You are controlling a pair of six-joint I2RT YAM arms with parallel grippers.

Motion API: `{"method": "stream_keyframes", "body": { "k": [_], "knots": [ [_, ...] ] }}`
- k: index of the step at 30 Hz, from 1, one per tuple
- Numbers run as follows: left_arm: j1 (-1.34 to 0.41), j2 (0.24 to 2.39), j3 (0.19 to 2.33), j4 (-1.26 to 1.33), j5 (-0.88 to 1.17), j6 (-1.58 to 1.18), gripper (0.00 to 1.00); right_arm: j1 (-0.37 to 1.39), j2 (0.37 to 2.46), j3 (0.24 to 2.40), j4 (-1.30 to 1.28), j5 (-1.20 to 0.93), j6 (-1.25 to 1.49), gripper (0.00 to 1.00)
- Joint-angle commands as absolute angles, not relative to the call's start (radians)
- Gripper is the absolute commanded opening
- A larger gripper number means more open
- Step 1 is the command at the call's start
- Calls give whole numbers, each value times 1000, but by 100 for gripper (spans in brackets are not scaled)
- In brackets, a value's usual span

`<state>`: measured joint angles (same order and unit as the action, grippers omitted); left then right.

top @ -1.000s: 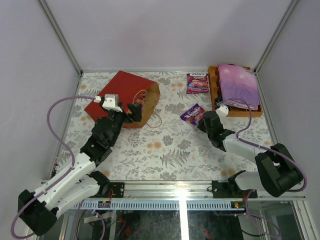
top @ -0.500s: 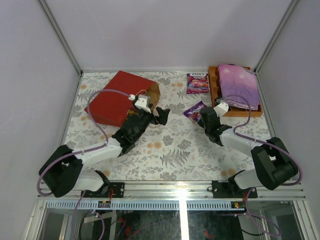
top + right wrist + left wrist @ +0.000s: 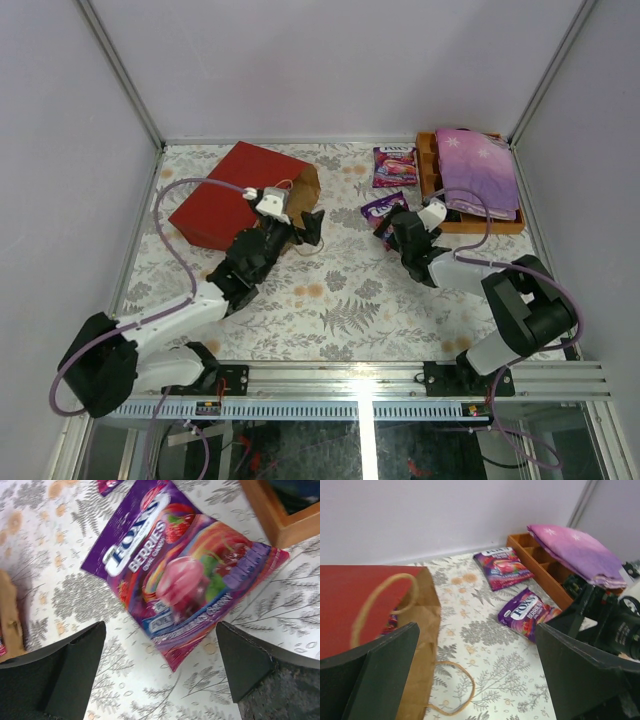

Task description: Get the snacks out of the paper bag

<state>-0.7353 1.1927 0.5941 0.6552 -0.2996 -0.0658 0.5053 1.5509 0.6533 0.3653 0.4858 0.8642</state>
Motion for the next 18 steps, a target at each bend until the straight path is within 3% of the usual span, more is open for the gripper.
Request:
{"method": "stream_keyframes", "body": {
  "k": [1,7,11,18],
  "knots": [
    [-679,1108,623,480,-299,-69,100,595,1505,725,386,579,856,99],
    [-643,1114,672,577,-192,-169,100,652,1500,710,437,600,878,99],
    [-644,1251,680,754,-156,-231,100,652,1527,747,521,389,723,99],
    [-720,1577,682,1091,-222,-199,100,561,1586,726,660,93,682,99]
  ]
}}
